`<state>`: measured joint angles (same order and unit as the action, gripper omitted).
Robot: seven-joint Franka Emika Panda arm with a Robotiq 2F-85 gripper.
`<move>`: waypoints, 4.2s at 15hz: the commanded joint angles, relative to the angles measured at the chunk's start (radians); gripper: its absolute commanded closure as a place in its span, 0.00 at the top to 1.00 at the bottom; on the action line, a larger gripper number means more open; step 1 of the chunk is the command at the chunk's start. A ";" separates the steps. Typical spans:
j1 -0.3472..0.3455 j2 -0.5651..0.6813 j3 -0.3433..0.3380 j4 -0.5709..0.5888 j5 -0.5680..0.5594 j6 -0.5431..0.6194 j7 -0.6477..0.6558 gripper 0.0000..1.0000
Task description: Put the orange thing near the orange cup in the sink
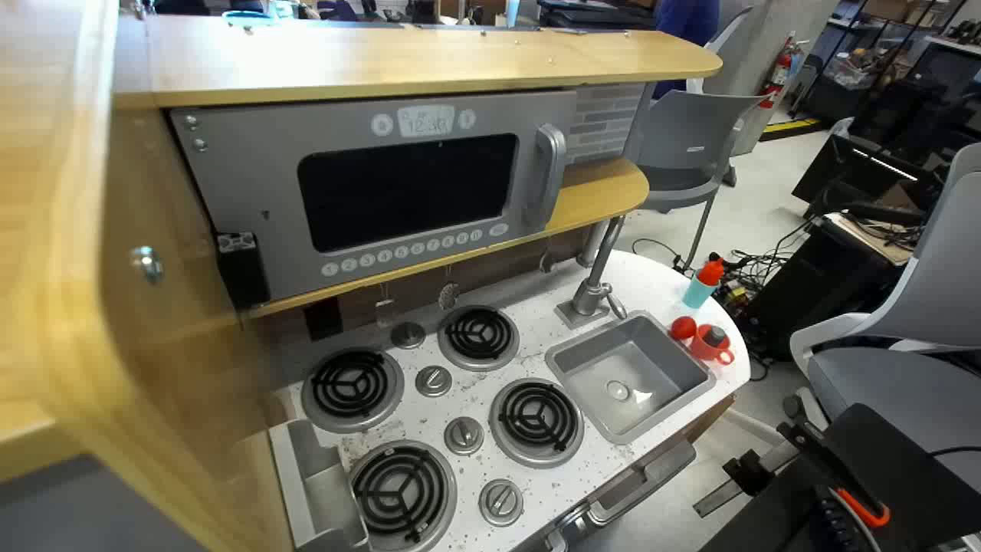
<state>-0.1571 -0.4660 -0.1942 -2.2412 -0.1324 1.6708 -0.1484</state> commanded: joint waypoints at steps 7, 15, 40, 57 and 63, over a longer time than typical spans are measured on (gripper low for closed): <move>0.000 0.001 0.000 0.003 0.000 -0.003 0.000 1.00; 0.000 0.001 0.000 0.003 0.000 -0.002 0.000 1.00; -0.098 0.597 -0.148 -0.056 0.025 0.688 -0.417 1.00; -0.253 1.220 0.057 0.482 0.007 0.815 -0.393 1.00; -0.226 1.336 0.095 0.611 -0.003 0.805 -0.379 1.00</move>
<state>-0.3873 0.8021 -0.1193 -1.7194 -0.1269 2.5062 -0.5403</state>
